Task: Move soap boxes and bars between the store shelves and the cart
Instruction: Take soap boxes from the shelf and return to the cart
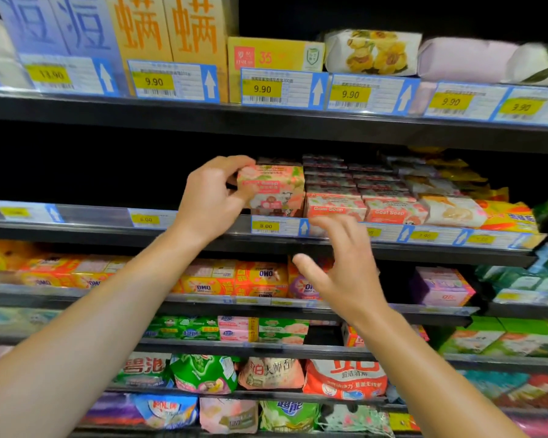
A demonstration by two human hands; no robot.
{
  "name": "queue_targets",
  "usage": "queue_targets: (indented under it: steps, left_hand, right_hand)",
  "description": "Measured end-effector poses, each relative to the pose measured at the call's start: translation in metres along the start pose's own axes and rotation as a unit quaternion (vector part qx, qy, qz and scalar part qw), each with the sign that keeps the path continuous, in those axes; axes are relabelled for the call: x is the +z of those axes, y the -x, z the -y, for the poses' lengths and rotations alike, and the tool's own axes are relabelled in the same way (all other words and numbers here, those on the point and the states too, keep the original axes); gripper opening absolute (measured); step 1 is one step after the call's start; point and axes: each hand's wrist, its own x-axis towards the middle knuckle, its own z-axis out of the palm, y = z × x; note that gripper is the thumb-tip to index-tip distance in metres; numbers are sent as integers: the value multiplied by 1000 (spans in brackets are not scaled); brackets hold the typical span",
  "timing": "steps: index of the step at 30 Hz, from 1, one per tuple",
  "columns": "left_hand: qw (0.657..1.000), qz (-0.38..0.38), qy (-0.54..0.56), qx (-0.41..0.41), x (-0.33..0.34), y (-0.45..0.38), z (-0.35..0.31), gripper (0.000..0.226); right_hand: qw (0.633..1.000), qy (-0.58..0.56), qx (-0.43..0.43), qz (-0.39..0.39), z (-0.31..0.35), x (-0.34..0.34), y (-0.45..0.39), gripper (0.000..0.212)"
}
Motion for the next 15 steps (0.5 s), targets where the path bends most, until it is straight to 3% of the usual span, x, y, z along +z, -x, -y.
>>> queue_targets:
  steps: [6,15]
  left_hand:
    - [998,36,-46,10,24,7,14,26]
    - [997,52,-56,30,24,7,12,12]
  right_hand:
    - [995,94,11,28,-9,21,9,62]
    - [992,120,16,28,-11,30,12,62]
